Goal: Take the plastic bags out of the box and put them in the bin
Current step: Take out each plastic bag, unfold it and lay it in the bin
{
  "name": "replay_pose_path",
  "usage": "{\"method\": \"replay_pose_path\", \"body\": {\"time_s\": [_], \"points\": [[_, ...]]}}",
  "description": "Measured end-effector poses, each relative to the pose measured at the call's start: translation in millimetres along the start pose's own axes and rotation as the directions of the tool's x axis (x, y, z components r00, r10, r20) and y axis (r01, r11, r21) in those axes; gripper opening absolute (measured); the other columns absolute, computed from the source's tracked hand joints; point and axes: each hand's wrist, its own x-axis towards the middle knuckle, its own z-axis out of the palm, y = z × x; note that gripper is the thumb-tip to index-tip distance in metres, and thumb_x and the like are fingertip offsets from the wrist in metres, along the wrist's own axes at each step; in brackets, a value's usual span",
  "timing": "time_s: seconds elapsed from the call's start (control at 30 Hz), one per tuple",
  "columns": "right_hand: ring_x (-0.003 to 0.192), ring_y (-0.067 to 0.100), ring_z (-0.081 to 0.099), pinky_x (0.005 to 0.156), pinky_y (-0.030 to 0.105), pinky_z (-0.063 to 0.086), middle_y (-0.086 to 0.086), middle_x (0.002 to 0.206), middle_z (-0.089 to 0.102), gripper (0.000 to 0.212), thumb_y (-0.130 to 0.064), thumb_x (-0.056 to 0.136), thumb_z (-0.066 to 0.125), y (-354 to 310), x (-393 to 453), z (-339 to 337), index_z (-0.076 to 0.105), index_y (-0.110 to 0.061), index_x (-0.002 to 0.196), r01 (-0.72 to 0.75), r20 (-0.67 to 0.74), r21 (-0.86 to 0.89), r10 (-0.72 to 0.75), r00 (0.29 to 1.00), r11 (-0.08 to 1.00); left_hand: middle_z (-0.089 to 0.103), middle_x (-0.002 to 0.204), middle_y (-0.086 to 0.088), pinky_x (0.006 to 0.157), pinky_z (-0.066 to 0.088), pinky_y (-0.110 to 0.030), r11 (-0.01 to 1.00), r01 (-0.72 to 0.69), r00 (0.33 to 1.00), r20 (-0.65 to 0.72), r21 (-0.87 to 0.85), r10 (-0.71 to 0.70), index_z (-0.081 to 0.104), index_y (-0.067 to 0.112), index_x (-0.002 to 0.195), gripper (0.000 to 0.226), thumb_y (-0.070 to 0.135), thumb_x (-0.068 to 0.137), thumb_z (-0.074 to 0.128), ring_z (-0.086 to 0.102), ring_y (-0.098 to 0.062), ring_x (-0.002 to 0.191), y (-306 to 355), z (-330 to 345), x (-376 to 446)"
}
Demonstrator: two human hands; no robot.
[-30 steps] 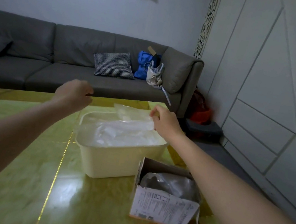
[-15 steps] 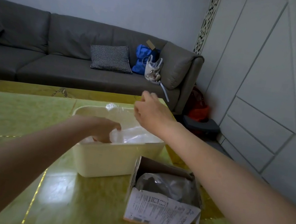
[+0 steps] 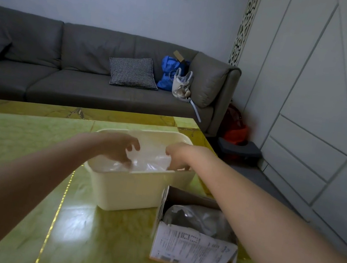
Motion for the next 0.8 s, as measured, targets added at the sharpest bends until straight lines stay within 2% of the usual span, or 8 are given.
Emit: {"method": "replay_pose_path", "body": {"time_s": [0.1, 0.17, 0.23, 0.33, 0.43, 0.53, 0.63, 0.8], "points": [[0.106, 0.03, 0.057, 0.09, 0.038, 0.048, 0.016, 0.125, 0.056, 0.04, -0.022, 0.093, 0.058, 5, -25, -14, 0.053, -0.001, 0.126, 0.048, -0.212, 0.109, -0.024, 0.977, 0.993, 0.06, 0.117, -0.005, 0.088, 0.047, -0.029, 0.989, -0.135, 0.958, -0.265, -0.068, 0.112, 0.059, 0.013, 0.116, 0.03, 0.011, 0.086, 0.061, 0.059, -0.019, 0.101, 10, -19, -19], [0.09, 0.027, 0.064, 0.082, 0.036, 0.052, 0.015, 0.106, 0.067, 0.028, -0.019, 0.093, 0.056, 9, -48, -21, 0.065, 0.002, 0.107, 0.083, -0.315, 0.186, -0.021, 0.949, 0.979, 0.063, 0.105, -0.003, 0.08, 0.049, -0.026, 0.975, -0.211, 0.907, -0.386, -0.068, 0.169, 0.065, 0.014, 0.107, 0.022, 0.008, 0.088, 0.057, 0.058, -0.014, 0.09, 27, -21, -31], [0.063, 0.017, 0.061, 0.067, 0.029, 0.051, 0.008, 0.079, 0.069, 0.026, -0.018, 0.093, 0.054, 14, -75, -21, 0.07, 0.002, 0.09, 0.093, -0.274, 0.27, -0.016, 0.961, 0.958, 0.064, 0.099, -0.001, 0.076, 0.046, -0.022, 0.966, -0.257, 0.904, -0.36, -0.026, 0.231, 0.067, 0.017, 0.105, 0.02, 0.01, 0.089, 0.056, 0.056, -0.01, 0.084, 49, -14, -44], [0.046, 0.012, 0.048, 0.047, 0.02, 0.041, 0.0, 0.061, 0.062, 0.027, -0.022, 0.093, 0.055, 16, -111, -8, 0.068, -0.004, 0.079, 0.009, -0.033, 0.211, -0.003, 0.999, 0.978, 0.067, 0.102, 0.0, 0.078, 0.046, -0.022, 0.942, -0.33, 0.913, -0.233, 0.059, 0.335, 0.069, 0.021, 0.105, 0.021, 0.018, 0.09, 0.055, 0.056, -0.01, 0.083, 80, 9, -57], [0.058, 0.018, 0.053, 0.047, 0.023, 0.04, 0.004, 0.073, 0.059, 0.029, -0.033, 0.091, 0.06, 14, -128, 19, 0.06, -0.004, 0.087, -0.083, 0.109, 0.076, 0.075, 0.991, 0.994, 0.065, 0.105, -0.001, 0.078, 0.047, -0.024, 0.937, -0.318, 0.933, -0.127, 0.145, 0.336, 0.065, 0.021, 0.114, 0.026, 0.023, 0.093, 0.049, 0.059, -0.017, 0.09, 100, 32, -64], [0.064, 0.018, 0.049, 0.05, 0.025, 0.035, 0.004, 0.078, 0.051, 0.026, -0.03, 0.093, 0.057, 12, -134, 48, 0.059, -0.004, 0.098, -0.107, 0.036, 0.088, 0.104, 0.994, 0.99, 0.062, 0.101, -0.002, 0.069, 0.043, -0.023, 0.925, -0.292, 0.95, -0.038, 0.243, 0.31, 0.063, 0.019, 0.115, 0.028, 0.025, 0.095, 0.045, 0.057, -0.016, 0.082, 110, 50, -65], [0.064, 0.017, 0.048, 0.054, 0.027, 0.037, 0.003, 0.077, 0.051, 0.016, -0.015, 0.094, 0.053, 9, -133, 67, 0.052, -0.01, 0.079, -0.112, -0.164, 0.178, 0.142, 0.976, 0.978, 0.057, 0.109, -0.005, 0.076, 0.042, -0.025, 0.906, -0.271, 0.941, -0.106, 0.325, 0.32, 0.063, 0.018, 0.115, 0.028, 0.025, 0.096, 0.044, 0.055, -0.019, 0.097, 111, 57, -66], [0.084, 0.022, 0.057, 0.068, 0.031, 0.046, 0.006, 0.092, 0.058, 0.009, -0.009, 0.089, 0.059, 11, -128, 67, 0.061, -0.009, 0.098, -0.121, -0.286, 0.345, 0.228, 0.931, 0.931, 0.055, 0.111, -0.006, 0.081, 0.041, -0.024, 0.916, -0.246, 0.896, -0.286, 0.316, 0.34, 0.065, 0.015, 0.111, 0.027, 0.024, 0.095, 0.045, 0.049, -0.02, 0.105, 109, 62, -69]]}}
